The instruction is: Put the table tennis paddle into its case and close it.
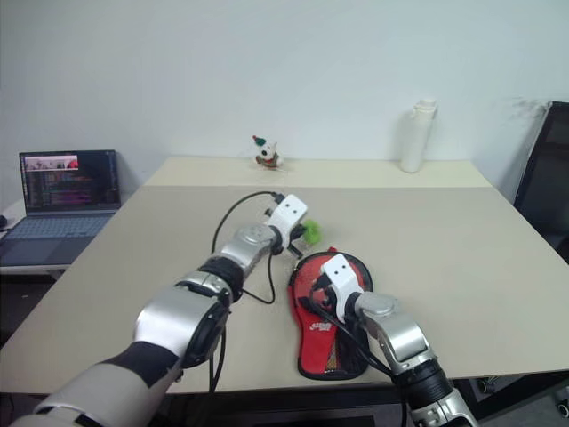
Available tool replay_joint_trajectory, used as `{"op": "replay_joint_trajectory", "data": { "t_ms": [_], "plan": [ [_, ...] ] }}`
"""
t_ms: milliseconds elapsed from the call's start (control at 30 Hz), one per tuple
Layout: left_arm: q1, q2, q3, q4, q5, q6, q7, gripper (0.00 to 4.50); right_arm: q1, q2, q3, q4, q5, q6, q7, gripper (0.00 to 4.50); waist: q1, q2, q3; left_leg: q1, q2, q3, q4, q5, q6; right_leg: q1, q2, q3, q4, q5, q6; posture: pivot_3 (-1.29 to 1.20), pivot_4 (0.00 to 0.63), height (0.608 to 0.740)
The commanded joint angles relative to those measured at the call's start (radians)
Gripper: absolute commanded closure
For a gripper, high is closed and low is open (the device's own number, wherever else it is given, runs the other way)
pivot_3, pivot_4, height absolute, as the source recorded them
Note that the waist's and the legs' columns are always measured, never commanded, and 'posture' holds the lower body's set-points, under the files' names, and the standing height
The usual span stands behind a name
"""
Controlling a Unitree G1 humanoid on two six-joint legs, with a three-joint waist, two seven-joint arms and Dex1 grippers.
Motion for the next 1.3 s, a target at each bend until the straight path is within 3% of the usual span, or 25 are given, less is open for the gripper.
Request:
{"op": "replay_joint_trajectory", "data": {
  "t_ms": [33,333,633,1100,1300],
  "plan": [
    [-0.062,-0.027,-0.023,-0.017,0.049,-0.061,0.031,4.42,0.094,-0.005,0.057,0.078,-0.011,0.081,0.009,0.72,0.0,0.0,-0.002,0.0,0.0,0.0,0.0,0.0,0.0,0.0,0.0,0.0,0.0,0.0,0.0,0.0,0.15,0.74],
    [-0.102,-0.125,-0.19,-0.008,0.251,-0.203,0.088,4.42,0.208,-0.014,0.072,-0.046,0.006,0.147,-0.001,0.72,0.009,-0.001,-0.006,0.001,-0.001,0.0,0.0,0.0,0.0,0.002,0.0,0.0,-0.001,0.0,0.0,0.0,0.15,0.74],
    [-0.157,-0.2,-0.227,-0.001,0.319,-0.248,0.136,4.42,0.271,-0.036,0.089,-0.131,0.008,0.192,-0.002,0.72,0.028,-0.001,-0.007,0.0,-0.001,-0.001,0.0,0.0,0.0,0.002,-0.001,-0.001,-0.002,0.0,0.0,0.0,0.15,0.74],
    [-0.176,-0.218,-0.297,0.007,0.424,-0.257,0.228,4.42,0.293,-0.03,0.101,-0.156,0.014,0.208,-0.018,0.72,0.029,-0.001,-0.007,-0.001,-0.001,-0.001,0.0,0.0,0.0,0.002,-0.001,-0.002,-0.003,0.0,0.001,0.0,0.15,0.74],
    [-0.17,-0.244,-0.274,0.006,0.403,-0.266,0.196,4.42,0.292,-0.028,0.097,-0.151,0.012,0.203,-0.022,0.72,0.029,-0.001,-0.007,-0.001,-0.001,-0.001,0.0,0.0,0.0,0.002,-0.001,-0.002,-0.003,0.0,0.001,0.0,0.15,0.74]
  ]
}}
